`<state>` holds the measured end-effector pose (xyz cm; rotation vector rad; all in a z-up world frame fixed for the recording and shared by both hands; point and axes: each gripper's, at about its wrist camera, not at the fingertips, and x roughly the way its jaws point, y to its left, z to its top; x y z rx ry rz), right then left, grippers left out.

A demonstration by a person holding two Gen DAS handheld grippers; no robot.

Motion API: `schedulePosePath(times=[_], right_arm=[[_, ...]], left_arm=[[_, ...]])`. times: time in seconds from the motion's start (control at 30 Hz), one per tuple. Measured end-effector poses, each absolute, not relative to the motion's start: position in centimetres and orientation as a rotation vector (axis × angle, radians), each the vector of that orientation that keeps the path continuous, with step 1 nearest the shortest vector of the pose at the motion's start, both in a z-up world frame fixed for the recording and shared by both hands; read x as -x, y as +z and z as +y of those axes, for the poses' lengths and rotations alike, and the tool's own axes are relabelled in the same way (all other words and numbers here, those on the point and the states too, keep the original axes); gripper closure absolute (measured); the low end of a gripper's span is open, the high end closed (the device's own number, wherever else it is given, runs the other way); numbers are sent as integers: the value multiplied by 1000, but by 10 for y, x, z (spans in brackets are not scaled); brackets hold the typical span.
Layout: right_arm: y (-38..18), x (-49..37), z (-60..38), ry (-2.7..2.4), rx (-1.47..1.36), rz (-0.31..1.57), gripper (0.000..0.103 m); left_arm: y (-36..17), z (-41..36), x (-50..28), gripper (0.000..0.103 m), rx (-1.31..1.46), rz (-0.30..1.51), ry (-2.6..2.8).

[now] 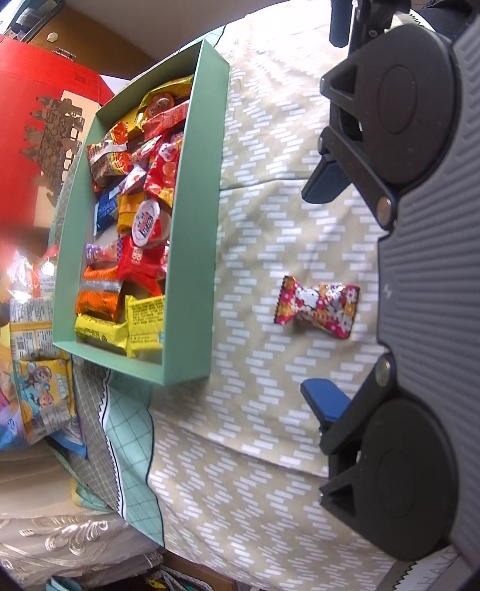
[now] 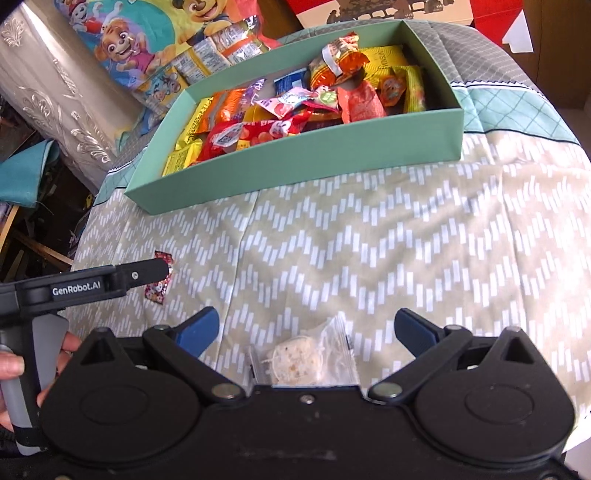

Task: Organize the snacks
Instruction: 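Grasp red-white wrapped candy with left tool while right tool grasps clear cookie bag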

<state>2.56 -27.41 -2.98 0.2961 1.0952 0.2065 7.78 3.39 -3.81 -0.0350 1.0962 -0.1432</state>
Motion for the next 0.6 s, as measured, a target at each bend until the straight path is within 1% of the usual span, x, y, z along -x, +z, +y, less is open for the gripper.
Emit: schedulePosePath(times=[0.03, 0.07, 0.13, 0.17, 0.23, 0.3, 0.47, 0.6], right_arm=[[-29, -22, -274, 205, -292, 1096, 11], [-27, -20, -274, 205, -285, 1098, 15], [-24, -16, -276, 214, -270, 1101, 34], [-23, -14, -276, 223, -264, 1105, 38], [-22, -10, -278, 250, -260, 1127, 49], [-22, -5, -277, 288, -266, 1160, 54], [-33, -3, -265, 363, -262, 1260, 54], [-42, -11, -258, 331, -253, 1273, 54]], left_arm=[[-40, 38, -76, 0, 43, 1100, -134], [-43, 42, -75, 0, 52, 1106, -125], [-47, 48, -72, 0, 64, 1116, -111], [-49, 49, -71, 0, 67, 1119, -107], [-52, 52, -68, 0, 70, 1123, -101], [-54, 54, -67, 0, 73, 1124, -97], [-57, 56, -69, 0, 91, 1128, -93], [-59, 56, -70, 0, 82, 1126, -90]])
